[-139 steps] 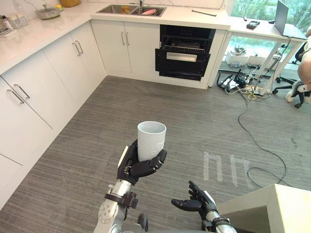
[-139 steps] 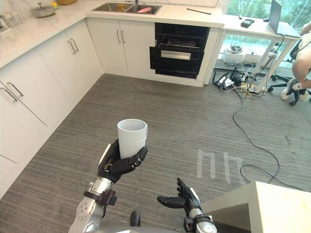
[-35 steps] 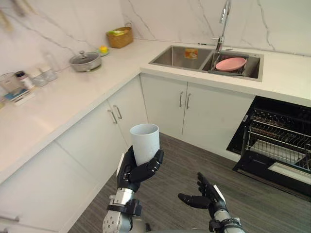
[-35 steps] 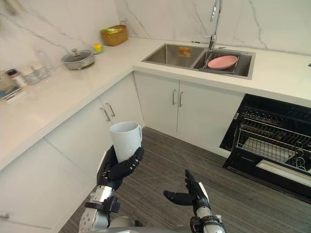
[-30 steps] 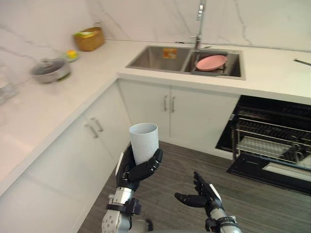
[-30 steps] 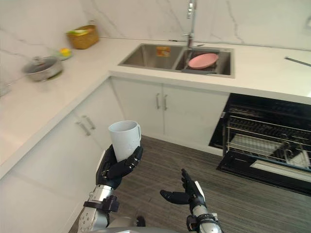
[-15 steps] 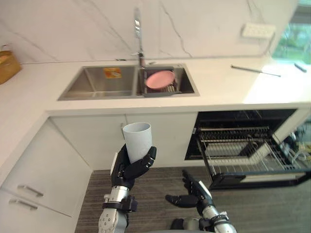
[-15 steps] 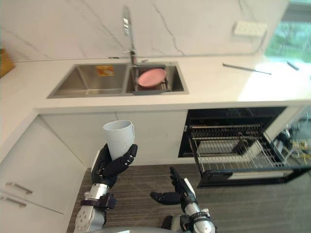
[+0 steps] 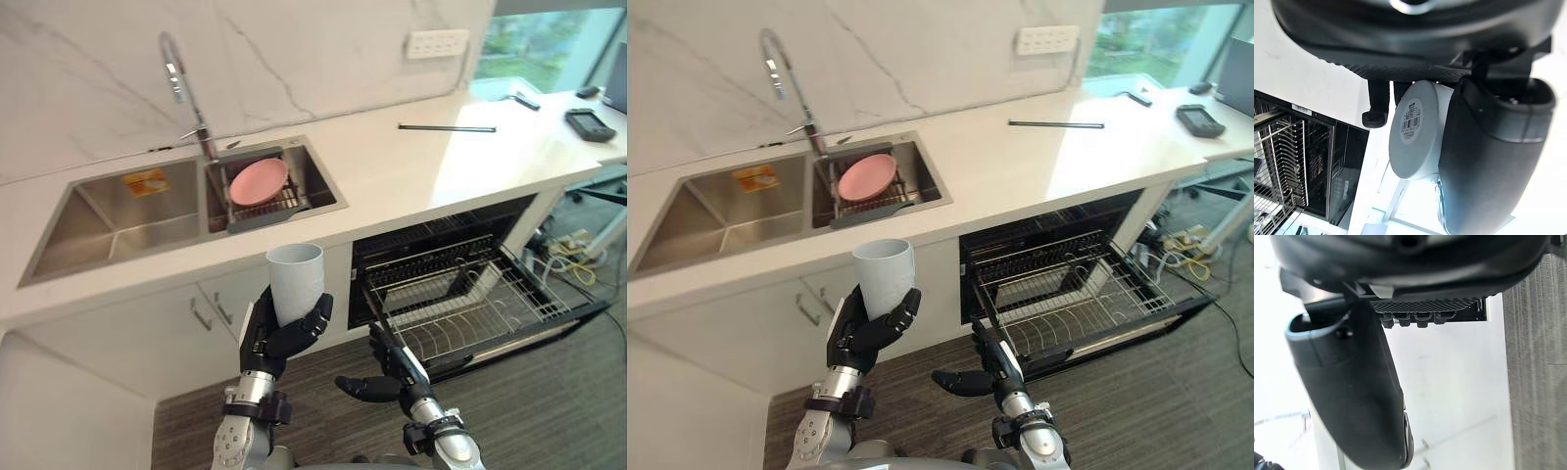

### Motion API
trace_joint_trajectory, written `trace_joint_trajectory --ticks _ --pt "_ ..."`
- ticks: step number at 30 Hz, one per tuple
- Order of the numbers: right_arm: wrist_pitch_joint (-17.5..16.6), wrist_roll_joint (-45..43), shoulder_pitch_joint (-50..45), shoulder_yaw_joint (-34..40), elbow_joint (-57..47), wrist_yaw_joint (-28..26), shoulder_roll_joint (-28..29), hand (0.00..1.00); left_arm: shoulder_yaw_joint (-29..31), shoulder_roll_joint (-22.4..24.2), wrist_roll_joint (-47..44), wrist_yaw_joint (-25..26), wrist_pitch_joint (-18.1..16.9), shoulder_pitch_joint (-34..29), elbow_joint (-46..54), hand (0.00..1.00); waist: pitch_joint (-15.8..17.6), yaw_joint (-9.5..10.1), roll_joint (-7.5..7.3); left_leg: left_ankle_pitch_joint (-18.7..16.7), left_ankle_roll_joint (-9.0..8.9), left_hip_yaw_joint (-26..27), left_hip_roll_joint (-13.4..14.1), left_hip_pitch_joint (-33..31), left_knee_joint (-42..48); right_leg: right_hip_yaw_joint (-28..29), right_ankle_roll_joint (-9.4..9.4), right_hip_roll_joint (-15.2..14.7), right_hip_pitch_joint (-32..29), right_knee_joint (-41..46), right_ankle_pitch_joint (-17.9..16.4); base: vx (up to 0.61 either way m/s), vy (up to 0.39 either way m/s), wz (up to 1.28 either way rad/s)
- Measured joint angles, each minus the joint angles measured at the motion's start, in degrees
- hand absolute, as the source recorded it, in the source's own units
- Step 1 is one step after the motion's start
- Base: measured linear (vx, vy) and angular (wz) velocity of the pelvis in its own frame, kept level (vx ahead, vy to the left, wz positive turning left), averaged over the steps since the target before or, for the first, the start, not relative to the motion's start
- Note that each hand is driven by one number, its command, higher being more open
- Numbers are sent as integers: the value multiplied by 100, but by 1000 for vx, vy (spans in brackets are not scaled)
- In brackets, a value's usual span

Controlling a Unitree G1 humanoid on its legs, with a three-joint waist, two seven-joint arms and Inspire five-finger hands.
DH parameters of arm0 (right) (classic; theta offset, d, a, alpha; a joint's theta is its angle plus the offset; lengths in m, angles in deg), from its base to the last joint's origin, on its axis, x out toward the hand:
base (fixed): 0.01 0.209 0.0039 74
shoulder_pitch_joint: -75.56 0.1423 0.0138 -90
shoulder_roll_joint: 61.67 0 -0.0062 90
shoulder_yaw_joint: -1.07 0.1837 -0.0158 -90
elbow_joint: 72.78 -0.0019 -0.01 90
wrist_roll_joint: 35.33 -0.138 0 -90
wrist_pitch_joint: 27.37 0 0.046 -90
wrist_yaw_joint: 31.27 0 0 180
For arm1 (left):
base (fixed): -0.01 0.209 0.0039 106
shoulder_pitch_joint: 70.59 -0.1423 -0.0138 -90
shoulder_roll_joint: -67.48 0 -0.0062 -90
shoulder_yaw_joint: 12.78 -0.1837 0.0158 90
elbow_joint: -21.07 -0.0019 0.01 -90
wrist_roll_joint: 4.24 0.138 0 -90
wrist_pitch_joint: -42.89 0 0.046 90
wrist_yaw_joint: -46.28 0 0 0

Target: Walk over to the sink, pick up the cup, carry it to the dishwasher, place the cup inside the dishwasher, then close the dishwasher door

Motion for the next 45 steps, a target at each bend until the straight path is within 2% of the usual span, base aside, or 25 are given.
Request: trace_joint_trajectory --ticks 4,6,8,9,11,13,15,18,27,36,43,45 --pt "0 -3 -15 8 -4 40 37 100 -19 2 18 33 25 117 48 0 -25 -54 -64 -78 172 204 -264 262 -262 90 239 -281 -38 247 -197 141 185 -17" --pt "0 -3 -36 -3 18 66 48 100 -10 -9 18 92 61 136 160 0 -14 -48 -73 -128 254 302 -367 584 -443 -28 359 -427 -97 757 -313 99 156 -22" --pt "-10 -2 -16 -72 17 64 94 100 21 -77 18 173 60 145 208 0 7 -37 -115 -133 264 451 -379 952 -637 -460 372 -596 -214 1376 -322 47 116 -37" --pt "-50 7 -7 -137 17 50 133 100 51 -151 18 196 58 144 235 0 -26 -29 -191 -134 265 548 -395 1064 -720 -823 371 -721 -212 1456 -375 18 85 -35" --pt "-157 54 48 -267 13 37 154 100 147 -271 17 223 58 183 276 0 -110 -32 -379 -153 284 683 -486 1015 -722 -1129 275 -820 -167 1180 -520 -1 39 -37" --pt "-183 54 139 -287 14 44 126 100 209 -248 13 268 69 287 255 0 -79 -51 -354 -199 310 712 -446 922 -603 -1138 248 -692 38 606 -447 -16 -4 -25" --pt "-182 52 141 -277 14 71 90 100 206 -188 16 277 86 371 250 0 -57 -53 -276 -234 311 665 -319 916 -538 -1106 211 -490 234 147 -191 -63 5 -16" --pt "-182 50 146 -264 -7 125 90 100 208 -182 18 276 86 401 250 0 -59 -39 -281 -231 312 732 -233 881 -551 -1057 175 -335 337 -242 27 -70 -3 -16" --pt "-177 43 139 -49 -369 227 153 100 203 -120 50 209 91 414 258 0 -70 -62 -269 -158 317 840 -224 845 -725 -943 172 -232 354 -639 297 -6 6 -6" --pt "-177 -313 -63 521 -1096 243 254 100 261 -143 618 185 91 654 337 0 -79 -97 -250 -114 343 934 -249 1043 -897 -726 194 -120 694 -1315 703 -5 20 -12" --pt "-178 -764 -372 838 -1790 -93 374 100 439 -143 934 350 109 699 341 0 -87 -196 -232 -109 353 1236 -231 1050 -894 -432 173 -54 727 -1648 984 -46 10 -24" --pt "-183 -1013 -515 933 -2089 -345 383 100 495 -133 981 474 138 704 341 0 -115 -204 -184 -110 352 1365 -223 1061 -907 -299 166 -32 727 -1754 1074 -26 5 -28"
